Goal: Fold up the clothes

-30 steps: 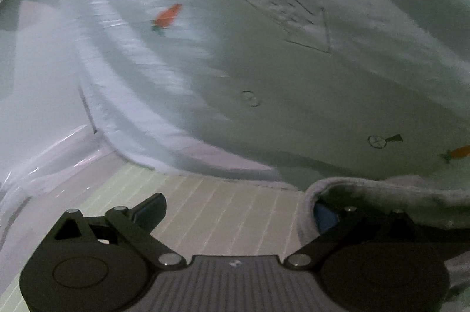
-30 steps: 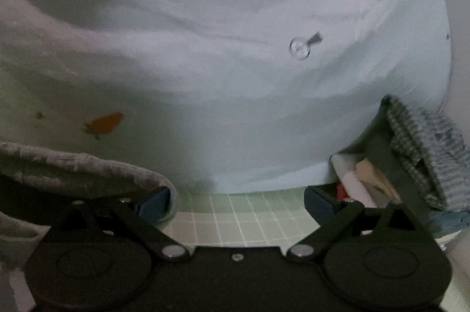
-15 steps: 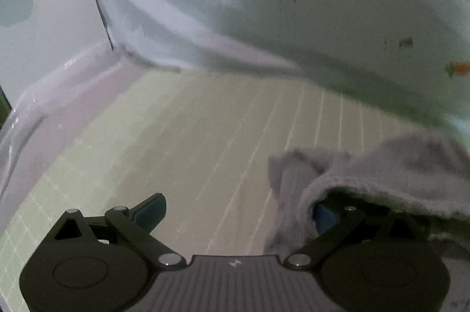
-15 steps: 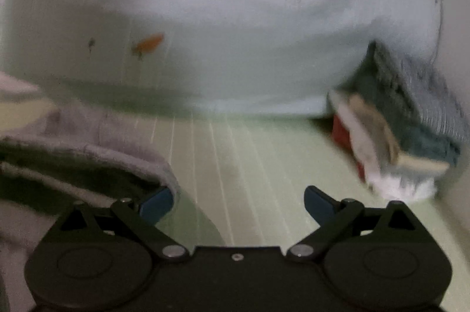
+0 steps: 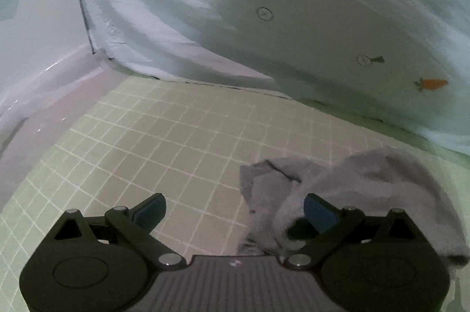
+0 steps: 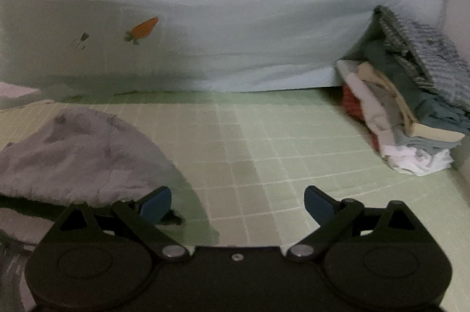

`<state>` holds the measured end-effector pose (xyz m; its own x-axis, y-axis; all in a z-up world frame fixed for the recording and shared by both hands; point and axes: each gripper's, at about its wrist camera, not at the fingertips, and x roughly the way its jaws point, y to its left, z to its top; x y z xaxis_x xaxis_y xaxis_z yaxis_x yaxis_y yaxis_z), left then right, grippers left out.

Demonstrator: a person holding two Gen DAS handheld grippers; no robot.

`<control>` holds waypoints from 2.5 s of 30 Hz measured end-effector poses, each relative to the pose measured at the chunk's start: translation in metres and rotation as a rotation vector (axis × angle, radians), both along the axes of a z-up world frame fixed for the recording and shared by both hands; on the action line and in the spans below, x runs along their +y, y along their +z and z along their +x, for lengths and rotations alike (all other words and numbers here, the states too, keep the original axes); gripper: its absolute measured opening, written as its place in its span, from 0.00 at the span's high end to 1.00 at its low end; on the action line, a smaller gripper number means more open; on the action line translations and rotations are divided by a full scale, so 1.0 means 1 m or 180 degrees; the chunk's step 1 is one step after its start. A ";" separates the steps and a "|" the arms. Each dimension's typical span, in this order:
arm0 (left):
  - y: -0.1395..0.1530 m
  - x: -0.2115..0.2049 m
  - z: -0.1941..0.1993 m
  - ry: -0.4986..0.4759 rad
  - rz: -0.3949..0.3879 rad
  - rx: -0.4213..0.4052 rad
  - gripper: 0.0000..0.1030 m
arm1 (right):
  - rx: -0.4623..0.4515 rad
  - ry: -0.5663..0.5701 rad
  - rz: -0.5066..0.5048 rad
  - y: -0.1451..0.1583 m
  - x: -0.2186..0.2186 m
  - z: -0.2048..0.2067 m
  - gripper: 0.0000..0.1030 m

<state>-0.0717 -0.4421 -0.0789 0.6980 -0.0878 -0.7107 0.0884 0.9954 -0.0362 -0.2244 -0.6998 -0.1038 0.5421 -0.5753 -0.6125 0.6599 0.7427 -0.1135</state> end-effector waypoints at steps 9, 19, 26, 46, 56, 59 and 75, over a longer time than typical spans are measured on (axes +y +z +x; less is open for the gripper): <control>-0.044 0.001 0.023 0.0176 0.0265 0.0497 0.03 | 0.0195 0.0073 0.0133 -0.018 -0.003 0.030 0.05; -0.042 0.023 0.029 0.0392 0.0291 0.0546 0.03 | 0.0421 0.0221 0.0093 -0.028 0.007 0.038 0.05; -0.031 0.047 -0.023 0.0374 0.0365 0.0455 0.03 | 0.0321 0.0308 0.0103 -0.016 0.027 0.003 0.05; -0.071 0.090 -0.152 -0.0365 0.0525 0.0913 0.03 | 0.0576 0.0302 0.0729 -0.037 0.099 -0.098 0.05; -0.080 0.102 -0.157 -0.0656 0.0370 0.1077 0.03 | 0.0612 0.0250 0.1088 -0.054 0.126 -0.118 0.05; -0.082 0.112 -0.157 -0.0685 0.0201 0.1197 0.04 | 0.0608 0.0171 0.1160 -0.056 0.129 -0.122 0.05; -0.066 0.092 -0.160 -0.1211 -0.0281 0.1112 0.85 | 0.0210 0.0772 0.1477 -0.029 0.134 -0.111 0.83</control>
